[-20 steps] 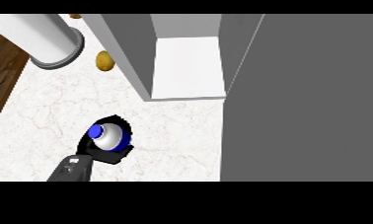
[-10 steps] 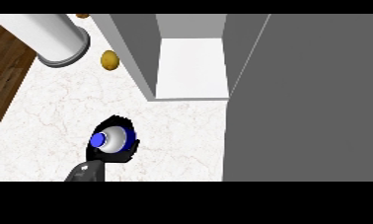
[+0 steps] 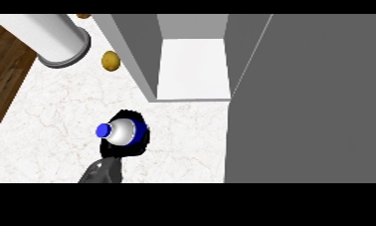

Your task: Pick up the bottled water, place it into the cabinet and close the cabinet

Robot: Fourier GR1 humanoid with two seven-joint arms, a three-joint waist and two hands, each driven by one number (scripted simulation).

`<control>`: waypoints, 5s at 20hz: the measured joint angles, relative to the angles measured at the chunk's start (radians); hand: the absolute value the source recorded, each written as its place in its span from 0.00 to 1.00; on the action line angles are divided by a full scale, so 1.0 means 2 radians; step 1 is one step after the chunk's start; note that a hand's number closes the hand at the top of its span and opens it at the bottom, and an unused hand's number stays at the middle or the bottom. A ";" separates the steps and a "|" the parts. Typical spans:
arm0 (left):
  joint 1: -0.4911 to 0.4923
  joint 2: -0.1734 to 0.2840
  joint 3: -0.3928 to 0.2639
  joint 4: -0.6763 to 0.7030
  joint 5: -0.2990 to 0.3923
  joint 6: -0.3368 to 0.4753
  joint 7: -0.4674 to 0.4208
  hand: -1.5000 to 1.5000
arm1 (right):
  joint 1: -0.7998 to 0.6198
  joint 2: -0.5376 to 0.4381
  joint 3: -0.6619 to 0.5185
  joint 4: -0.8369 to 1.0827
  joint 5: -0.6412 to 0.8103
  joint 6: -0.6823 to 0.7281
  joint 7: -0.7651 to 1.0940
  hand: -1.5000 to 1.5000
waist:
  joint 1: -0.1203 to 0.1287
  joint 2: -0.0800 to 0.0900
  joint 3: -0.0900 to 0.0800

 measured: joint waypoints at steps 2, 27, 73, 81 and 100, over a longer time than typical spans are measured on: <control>-0.001 -0.002 -0.023 -0.025 0.022 0.011 0.020 1.00 | 0.003 0.000 0.000 0.001 0.000 0.001 -0.003 0.00 | 0.001 -0.001 0.000; -0.192 -0.005 -0.264 -0.164 0.129 0.375 0.231 1.00 | -0.026 0.001 -0.042 0.007 -0.017 0.006 0.003 0.00 | -0.011 0.004 0.000; -0.441 0.024 -0.172 0.178 0.136 0.381 0.114 0.00 | -0.045 -0.001 -0.080 0.026 -0.054 0.077 -0.014 0.00 | -0.038 0.018 -0.001; -0.432 0.004 -0.154 0.157 0.146 0.328 0.081 0.00 | -0.040 0.005 -0.075 0.021 -0.059 0.073 0.001 0.00 | -0.019 0.010 -0.001; -0.249 -0.005 -0.265 -0.090 0.202 0.275 0.118 0.00 | -0.033 0.027 -0.026 0.013 -0.040 0.047 0.024 0.00 | 0.002 -0.002 -0.001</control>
